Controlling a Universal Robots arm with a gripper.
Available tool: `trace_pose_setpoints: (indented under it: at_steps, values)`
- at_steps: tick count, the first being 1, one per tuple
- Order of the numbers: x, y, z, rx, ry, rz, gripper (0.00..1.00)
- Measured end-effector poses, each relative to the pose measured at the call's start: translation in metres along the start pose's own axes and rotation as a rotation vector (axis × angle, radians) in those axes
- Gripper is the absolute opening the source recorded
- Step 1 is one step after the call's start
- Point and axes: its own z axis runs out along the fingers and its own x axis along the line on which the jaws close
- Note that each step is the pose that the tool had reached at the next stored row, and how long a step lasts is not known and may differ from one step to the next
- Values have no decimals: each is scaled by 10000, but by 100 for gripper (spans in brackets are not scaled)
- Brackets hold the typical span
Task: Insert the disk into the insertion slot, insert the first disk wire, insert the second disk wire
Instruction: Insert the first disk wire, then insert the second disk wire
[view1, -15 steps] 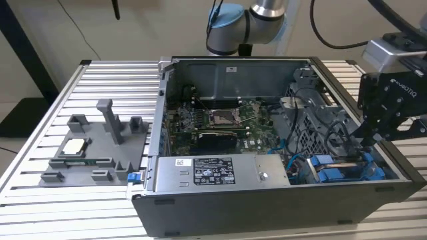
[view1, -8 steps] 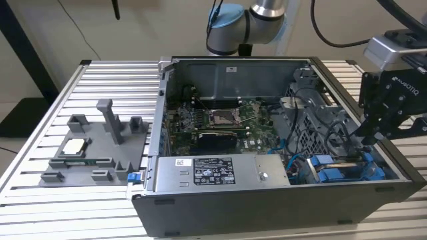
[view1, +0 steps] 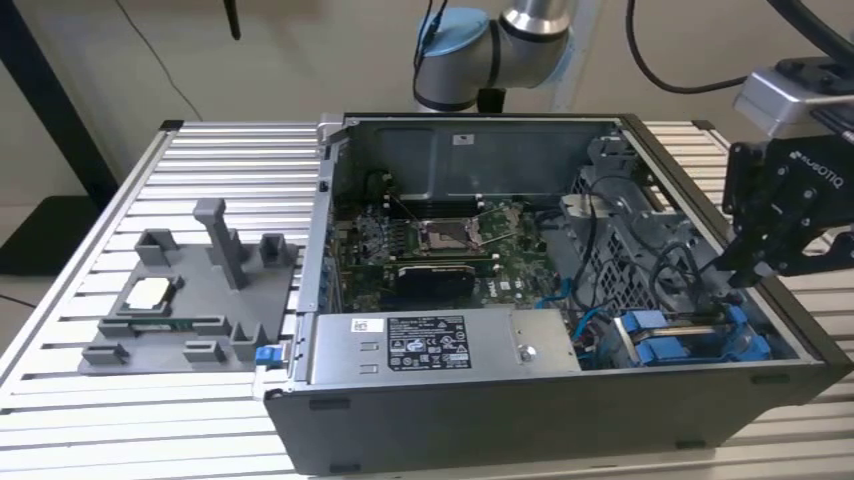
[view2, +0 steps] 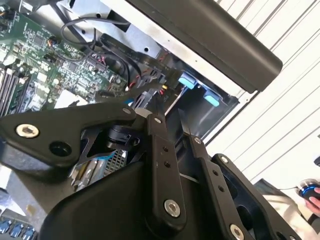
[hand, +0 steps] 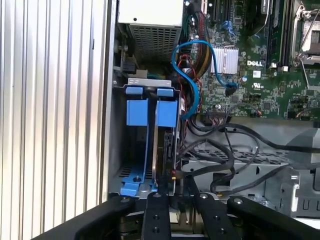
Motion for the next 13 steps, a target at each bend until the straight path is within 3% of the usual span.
trace_pose_setpoints:
  at_steps: [13]
  values:
    - [-74,-200,-5,-3,-1,0,27]
